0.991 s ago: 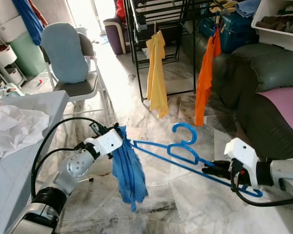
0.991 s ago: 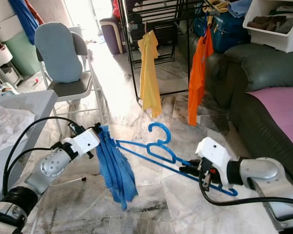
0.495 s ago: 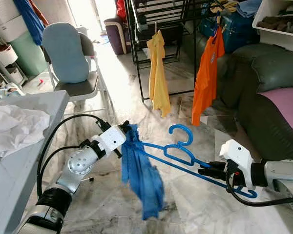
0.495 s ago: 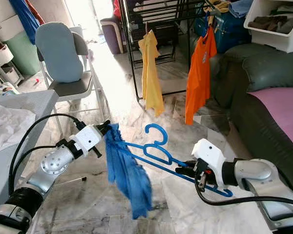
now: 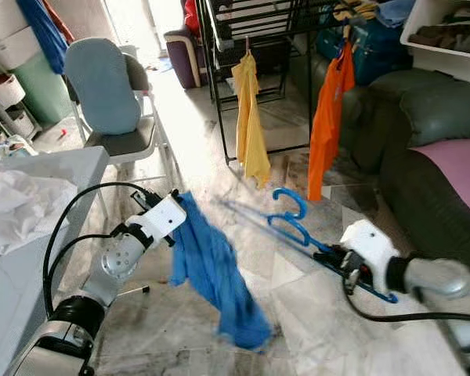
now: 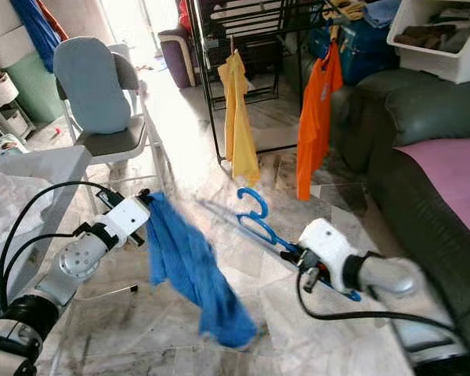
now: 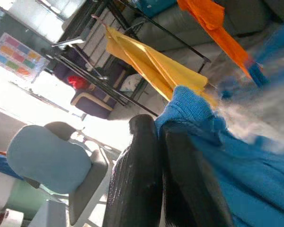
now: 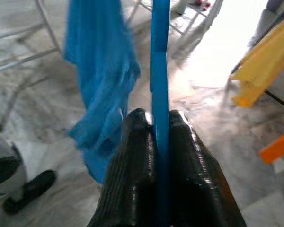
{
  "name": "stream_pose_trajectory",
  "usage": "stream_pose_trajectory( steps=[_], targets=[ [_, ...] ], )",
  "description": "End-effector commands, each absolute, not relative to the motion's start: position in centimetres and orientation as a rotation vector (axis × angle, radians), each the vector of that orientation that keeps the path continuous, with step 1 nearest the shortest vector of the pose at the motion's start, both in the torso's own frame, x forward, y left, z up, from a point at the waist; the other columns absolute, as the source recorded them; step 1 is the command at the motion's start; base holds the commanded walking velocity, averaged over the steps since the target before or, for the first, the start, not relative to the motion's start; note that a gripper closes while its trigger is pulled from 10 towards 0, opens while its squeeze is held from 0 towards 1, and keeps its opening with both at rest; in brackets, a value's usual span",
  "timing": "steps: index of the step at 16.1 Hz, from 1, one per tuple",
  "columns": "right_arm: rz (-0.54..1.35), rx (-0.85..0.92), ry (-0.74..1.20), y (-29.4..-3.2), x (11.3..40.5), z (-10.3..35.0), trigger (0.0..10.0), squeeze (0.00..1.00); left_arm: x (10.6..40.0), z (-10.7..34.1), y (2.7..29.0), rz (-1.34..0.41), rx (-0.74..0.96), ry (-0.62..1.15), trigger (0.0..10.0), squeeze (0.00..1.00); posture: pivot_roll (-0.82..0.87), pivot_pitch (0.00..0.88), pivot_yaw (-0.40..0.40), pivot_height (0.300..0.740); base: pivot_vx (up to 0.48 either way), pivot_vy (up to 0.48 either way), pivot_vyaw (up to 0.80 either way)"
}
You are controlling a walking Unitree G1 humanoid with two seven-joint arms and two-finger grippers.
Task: Hang hanger
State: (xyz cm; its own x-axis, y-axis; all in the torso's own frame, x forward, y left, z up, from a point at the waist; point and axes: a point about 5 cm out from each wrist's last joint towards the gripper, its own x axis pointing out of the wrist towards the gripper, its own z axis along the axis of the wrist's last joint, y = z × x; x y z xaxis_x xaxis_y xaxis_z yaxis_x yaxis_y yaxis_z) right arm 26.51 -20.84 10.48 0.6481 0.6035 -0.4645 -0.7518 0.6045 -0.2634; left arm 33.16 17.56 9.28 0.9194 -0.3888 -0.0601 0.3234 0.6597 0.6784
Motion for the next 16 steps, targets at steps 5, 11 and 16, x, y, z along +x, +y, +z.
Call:
stream_pose_trajectory(
  steps=[5,11,16],
  targets=[
    [0.917,-0.363,0.359,-18.2,24.7,8.3,10.0,0.0,33.5,11.1,17.4,-0.444,0.686,-0.184,10.0,0.0,-0.14,0.0,0.143,0.74,0.0,0.0,0.0],
    [1.035,-0.313,0.456,-19.3,23.0,8.8,10.0,0.0,33.8,11.6,17.2,-0.456,0.688,-0.208,10.0,0.0,-0.15,0.0,0.15,0.74,0.0,0.0,0.0],
    [1.037,-0.314,0.48,-19.6,23.0,8.9,10.0,0.0,33.8,12.0,17.3,-0.463,0.687,-0.225,10.0,0.0,-0.15,0.0,0.149,0.74,0.0,0.0,0.0]
  ],
)
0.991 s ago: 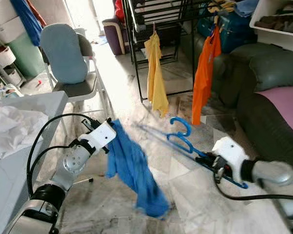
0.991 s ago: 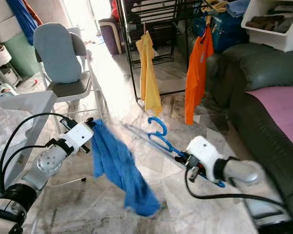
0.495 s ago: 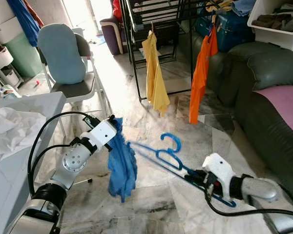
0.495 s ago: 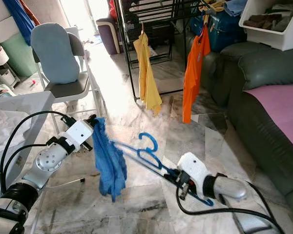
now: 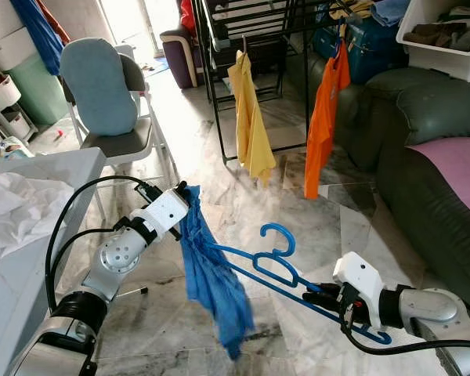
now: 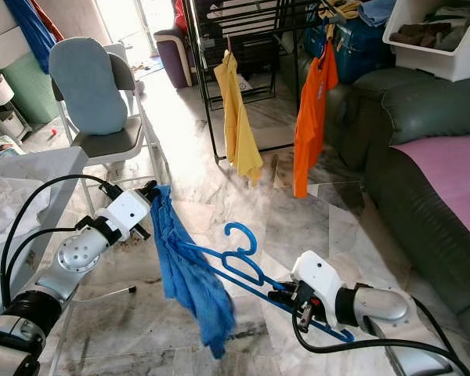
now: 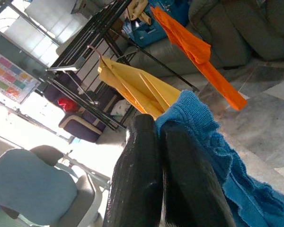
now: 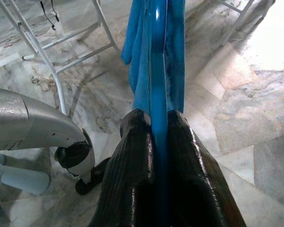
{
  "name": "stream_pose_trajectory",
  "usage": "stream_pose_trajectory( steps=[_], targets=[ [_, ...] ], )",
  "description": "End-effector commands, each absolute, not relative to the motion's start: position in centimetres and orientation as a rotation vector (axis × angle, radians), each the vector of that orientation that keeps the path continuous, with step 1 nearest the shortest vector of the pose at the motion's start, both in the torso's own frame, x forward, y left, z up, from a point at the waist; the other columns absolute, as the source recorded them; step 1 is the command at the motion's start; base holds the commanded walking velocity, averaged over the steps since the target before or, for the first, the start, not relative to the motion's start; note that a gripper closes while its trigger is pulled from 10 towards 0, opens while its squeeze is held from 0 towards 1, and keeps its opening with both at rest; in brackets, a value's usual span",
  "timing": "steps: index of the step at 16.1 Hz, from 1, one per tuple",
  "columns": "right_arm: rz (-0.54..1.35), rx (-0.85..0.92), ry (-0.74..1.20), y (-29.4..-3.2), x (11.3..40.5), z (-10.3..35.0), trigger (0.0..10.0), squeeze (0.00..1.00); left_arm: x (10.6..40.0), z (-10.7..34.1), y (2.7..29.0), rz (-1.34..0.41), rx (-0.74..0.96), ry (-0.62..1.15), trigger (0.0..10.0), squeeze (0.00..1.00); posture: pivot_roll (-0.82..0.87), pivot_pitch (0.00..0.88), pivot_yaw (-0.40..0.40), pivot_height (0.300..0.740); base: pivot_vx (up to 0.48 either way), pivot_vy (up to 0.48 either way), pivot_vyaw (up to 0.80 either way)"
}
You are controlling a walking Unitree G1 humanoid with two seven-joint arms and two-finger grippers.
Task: Hang hanger
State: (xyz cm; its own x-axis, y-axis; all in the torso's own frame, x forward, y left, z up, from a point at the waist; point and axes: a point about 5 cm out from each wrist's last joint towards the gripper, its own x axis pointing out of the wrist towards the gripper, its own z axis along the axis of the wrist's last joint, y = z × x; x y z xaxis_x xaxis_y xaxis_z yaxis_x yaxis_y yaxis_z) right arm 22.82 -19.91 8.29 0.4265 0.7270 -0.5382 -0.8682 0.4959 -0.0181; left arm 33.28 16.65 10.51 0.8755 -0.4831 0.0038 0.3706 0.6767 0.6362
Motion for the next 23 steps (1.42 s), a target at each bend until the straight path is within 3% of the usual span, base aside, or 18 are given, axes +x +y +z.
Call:
stream_pose_trajectory(
  steps=[1,4,14,15,23],
  targets=[
    [1.033,-0.319,0.48,-19.6,23.1,8.8,10.0,0.0,33.7,12.0,17.2,-0.473,0.676,-0.226,10.0,0.0,-0.15,0.0,0.148,0.74,0.0,0.0,0.0],
    [0.967,-0.359,0.484,-20.0,23.8,8.3,10.0,0.0,33.3,12.1,17.0,-0.514,0.629,-0.223,10.0,0.0,-0.14,0.0,0.146,0.74,0.0,0.0,0.0],
    [0.887,-0.329,0.527,-20.3,25.1,6.8,10.0,0.0,33.0,14.8,13.7,-0.538,0.173,-0.129,10.0,0.0,-0.14,0.0,0.136,0.74,0.0,0.0,0.0],
    [0.861,-0.339,0.535,-20.5,25.3,6.5,10.0,0.0,33.0,15.1,13.2,-0.521,0.07,-0.096,10.0,0.0,-0.13,0.0,0.137,0.74,0.0,0.0,0.0],
    [0.844,-0.344,0.581,-20.3,25.3,4.9,10.0,0.0,32.9,17.9,10.3,-0.499,-0.2,-0.002,10.0,0.0,-0.13,0.0,0.139,0.74,0.0,0.0,0.0]
  ],
)
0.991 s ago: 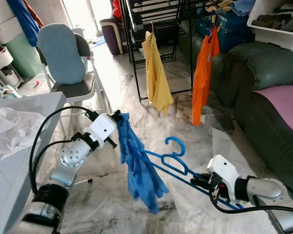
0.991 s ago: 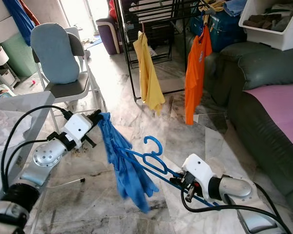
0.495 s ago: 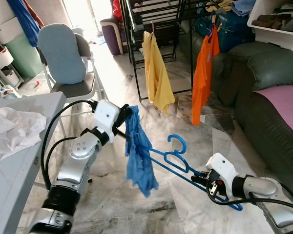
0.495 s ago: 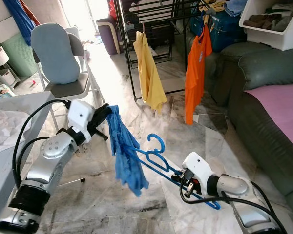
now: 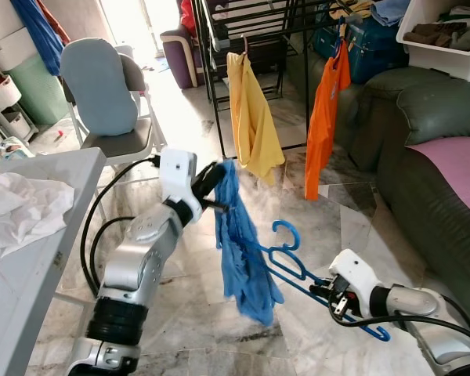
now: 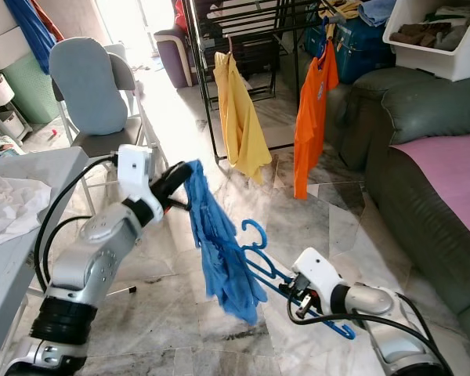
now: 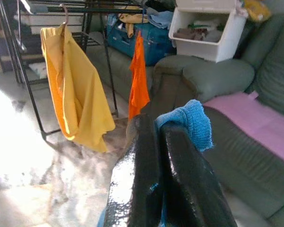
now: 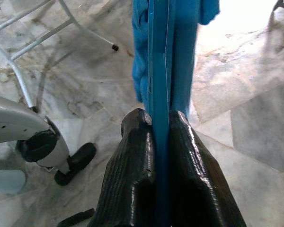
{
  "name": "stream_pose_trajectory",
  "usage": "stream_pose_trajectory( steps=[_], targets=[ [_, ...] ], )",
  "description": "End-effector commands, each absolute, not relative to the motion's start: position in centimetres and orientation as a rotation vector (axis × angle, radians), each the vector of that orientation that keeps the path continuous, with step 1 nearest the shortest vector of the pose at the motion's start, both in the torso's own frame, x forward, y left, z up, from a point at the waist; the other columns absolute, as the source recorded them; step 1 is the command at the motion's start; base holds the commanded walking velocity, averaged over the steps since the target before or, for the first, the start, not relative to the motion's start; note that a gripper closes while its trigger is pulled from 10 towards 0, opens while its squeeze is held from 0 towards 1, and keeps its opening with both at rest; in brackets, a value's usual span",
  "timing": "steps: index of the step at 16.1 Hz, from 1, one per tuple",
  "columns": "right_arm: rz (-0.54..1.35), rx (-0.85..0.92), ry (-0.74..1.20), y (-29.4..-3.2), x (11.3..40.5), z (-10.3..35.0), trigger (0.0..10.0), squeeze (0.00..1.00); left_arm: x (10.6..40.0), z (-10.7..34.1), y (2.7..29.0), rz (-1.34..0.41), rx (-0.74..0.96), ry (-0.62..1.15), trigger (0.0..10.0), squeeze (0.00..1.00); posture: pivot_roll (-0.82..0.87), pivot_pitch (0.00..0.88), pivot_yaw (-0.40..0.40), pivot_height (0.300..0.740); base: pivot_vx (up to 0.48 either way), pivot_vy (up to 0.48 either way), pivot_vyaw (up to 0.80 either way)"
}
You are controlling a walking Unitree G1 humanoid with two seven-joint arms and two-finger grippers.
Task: Hang hanger
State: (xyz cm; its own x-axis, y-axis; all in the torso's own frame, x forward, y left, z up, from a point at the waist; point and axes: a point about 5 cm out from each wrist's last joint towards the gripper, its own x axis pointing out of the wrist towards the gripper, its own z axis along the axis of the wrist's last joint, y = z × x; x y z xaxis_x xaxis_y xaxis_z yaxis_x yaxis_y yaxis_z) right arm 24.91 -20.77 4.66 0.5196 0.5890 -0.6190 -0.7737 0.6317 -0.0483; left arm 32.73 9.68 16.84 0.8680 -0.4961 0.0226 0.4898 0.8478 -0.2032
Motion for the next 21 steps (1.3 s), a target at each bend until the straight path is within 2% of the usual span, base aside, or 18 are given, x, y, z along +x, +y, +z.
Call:
stream_pose_trajectory(
  steps=[1,4,6,12,15,16,18,20,21],
  targets=[
    [0.886,-0.33,0.614,-20.1,24.7,4.4,10.0,0.0,32.9,18.5,9.9,-0.514,-0.226,0.001,10.0,0.0,-0.13,0.0,0.139,0.74,0.0,0.0,0.0],
    [0.969,-0.338,0.716,-20.6,22.8,3.2,10.0,0.0,33.4,19.2,10.4,-0.467,-0.252,-0.005,10.0,0.0,-0.13,0.0,0.138,0.74,0.0,0.0,0.0],
    [0.971,-0.378,0.804,-22.1,21.6,2.3,10.0,0.0,33.9,19.5,11.3,-0.41,-0.261,0.003,10.0,0.0,-0.13,0.0,0.137,0.74,0.0,0.0,0.0],
    [0.907,-0.469,0.887,-24.8,21.2,1.8,10.0,0.0,34.3,19.8,12.1,-0.336,-0.221,0.012,10.0,0.0,-0.14,0.0,0.139,0.74,0.0,0.0,0.0],
    [0.626,-0.509,0.821,-26.6,24.0,2.2,10.0,0.0,33.5,19.6,11.4,-0.443,-0.189,0.01,10.0,0.0,-0.13,0.0,0.138,0.74,0.0,0.0,0.0],
    [0.444,-0.475,0.76,-27.5,25.8,2.9,10.0,0.0,32.7,19.2,10.6,-0.523,-0.16,0.017,10.0,0.0,-0.13,0.0,0.136,0.74,0.0,0.0,0.0],
    [0.231,-0.403,0.668,-28.6,27.6,4.1,10.0,0.0,31.9,19.3,9.6,-0.617,-0.113,-0.006,10.0,0.0,-0.13,0.0,0.135,0.74,0.0,0.0,0.0],
    [0.161,-0.324,0.606,-28.7,28.5,4.8,10.0,0.0,31.7,19.6,9.1,-0.632,-0.07,-0.054,10.0,0.0,-0.13,0.0,0.133,0.74,0.0,0.0,0.0],
    [0.16,-0.266,0.567,-28.3,29.0,5.1,10.0,0.0,31.7,19.8,8.9,-0.624,0.009,-0.112,10.0,0.0,-0.13,0.0,0.133,0.74,0.0,0.0,0.0]
  ],
)
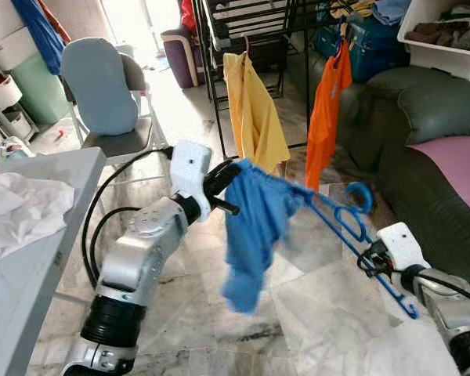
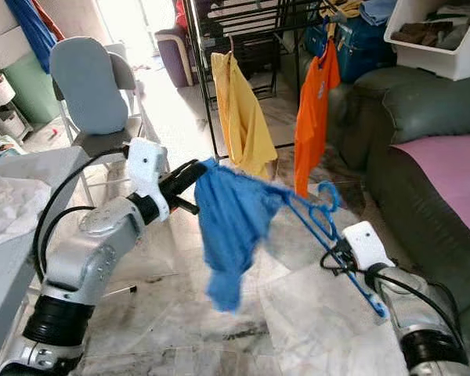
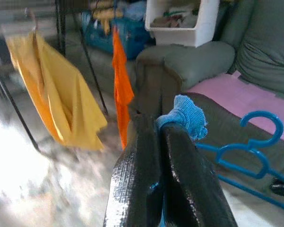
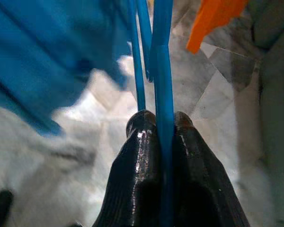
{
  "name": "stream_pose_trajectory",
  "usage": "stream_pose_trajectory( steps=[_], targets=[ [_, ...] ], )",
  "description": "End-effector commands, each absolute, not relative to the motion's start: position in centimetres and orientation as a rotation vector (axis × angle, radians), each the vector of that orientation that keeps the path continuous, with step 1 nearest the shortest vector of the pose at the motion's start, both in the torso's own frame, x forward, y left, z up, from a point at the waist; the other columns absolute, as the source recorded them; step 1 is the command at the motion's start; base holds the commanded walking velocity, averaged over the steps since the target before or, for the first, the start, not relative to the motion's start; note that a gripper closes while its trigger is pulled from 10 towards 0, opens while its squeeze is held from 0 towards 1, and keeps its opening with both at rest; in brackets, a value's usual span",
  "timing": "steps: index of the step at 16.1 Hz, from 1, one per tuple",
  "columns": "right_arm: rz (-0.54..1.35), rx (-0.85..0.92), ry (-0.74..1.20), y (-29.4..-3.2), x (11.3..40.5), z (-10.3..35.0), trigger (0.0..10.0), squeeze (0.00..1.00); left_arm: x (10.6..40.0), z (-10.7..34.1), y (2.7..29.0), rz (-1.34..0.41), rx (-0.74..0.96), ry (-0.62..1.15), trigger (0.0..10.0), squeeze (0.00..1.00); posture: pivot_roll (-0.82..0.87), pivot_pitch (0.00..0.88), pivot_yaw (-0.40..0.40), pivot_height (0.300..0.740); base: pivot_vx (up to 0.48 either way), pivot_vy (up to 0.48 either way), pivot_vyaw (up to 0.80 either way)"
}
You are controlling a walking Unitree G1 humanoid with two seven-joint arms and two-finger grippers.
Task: Hang hanger
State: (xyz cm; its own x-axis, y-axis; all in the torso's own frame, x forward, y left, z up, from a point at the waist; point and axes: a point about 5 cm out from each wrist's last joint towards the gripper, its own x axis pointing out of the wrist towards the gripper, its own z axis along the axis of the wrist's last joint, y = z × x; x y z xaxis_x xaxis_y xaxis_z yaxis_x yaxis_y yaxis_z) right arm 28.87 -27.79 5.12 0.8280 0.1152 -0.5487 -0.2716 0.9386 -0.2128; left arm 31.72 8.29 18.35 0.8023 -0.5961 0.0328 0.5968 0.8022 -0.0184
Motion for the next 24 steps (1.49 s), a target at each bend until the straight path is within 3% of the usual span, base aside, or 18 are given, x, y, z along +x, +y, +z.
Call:
stream_pose_trajectory(
  steps=[1,3,7,9,12,17,21,22,24],
  targets=[
    [0.174,-0.237,0.557,-27.9,29.1,5.2,10.0,0.0,31.7,19.9,8.7,-0.631,0.039,-0.137,10.0,0.0,-0.13,0.0,0.133,0.74,0.0,0.0,0.0],
    [0.188,-0.118,0.527,-26.4,29.9,5.2,10.0,0.0,31.0,20.6,7.4,-0.714,0.128,-0.25,10.0,0.0,-0.13,0.0,0.127,0.74,0.0,0.0,0.0],
    [-0.133,0.331,0.332,-26.5,33.0,7.7,10.0,0.0,27.6,20.1,4.1,-1.03,0.117,-0.29,10.0,0.0,-0.13,0.0,0.127,0.74,0.0,0.0,0.0],
    [-0.145,0.552,0.222,-25.8,34.3,9.5,10.0,0.0,26.9,18.8,3.8,-1.077,0.136,-0.257,10.0,0.0,-0.13,0.0,0.124,0.74,0.0,0.0,0.0],
    [-0.045,0.723,0.101,-24.2,36.0,12.8,10.0,0.0,26.6,15.9,4.4,-1.115,0.236,-0.202,10.0,0.0,-0.13,0.0,0.116,0.74,0.0,0.0,0.0],
    [0.21,0.844,-0.01,-21.2,36.4,16.8,10.0,0.0,27.4,11.2,6.0,-1.027,0.461,-0.118,10.0,0.0,-0.14,0.0,0.11,0.74,0.0,0.0,0.0],
    [0.377,0.811,-0.063,-19.3,35.8,19.1,10.0,0.0,28.0,8.4,7.5,-0.957,0.516,-0.027,10.0,0.0,-0.15,0.0,0.098,0.74,0.0,0.0,0.0],
    [0.341,0.717,-0.095,-19.3,36.0,19.7,10.0,0.0,28.0,7.9,7.5,-0.957,0.522,-0.017,10.0,0.0,-0.15,0.0,0.092,0.74,0.0,0.0,0.0],
    [0.21,0.732,-0.179,-20.4,36.8,20.7,10.0,0.0,28.0,7.5,7.4,-0.942,0.5,0.011,10.0,0.0,-0.15,0.0,0.085,0.74,0.0,0.0,0.0]
  ],
)
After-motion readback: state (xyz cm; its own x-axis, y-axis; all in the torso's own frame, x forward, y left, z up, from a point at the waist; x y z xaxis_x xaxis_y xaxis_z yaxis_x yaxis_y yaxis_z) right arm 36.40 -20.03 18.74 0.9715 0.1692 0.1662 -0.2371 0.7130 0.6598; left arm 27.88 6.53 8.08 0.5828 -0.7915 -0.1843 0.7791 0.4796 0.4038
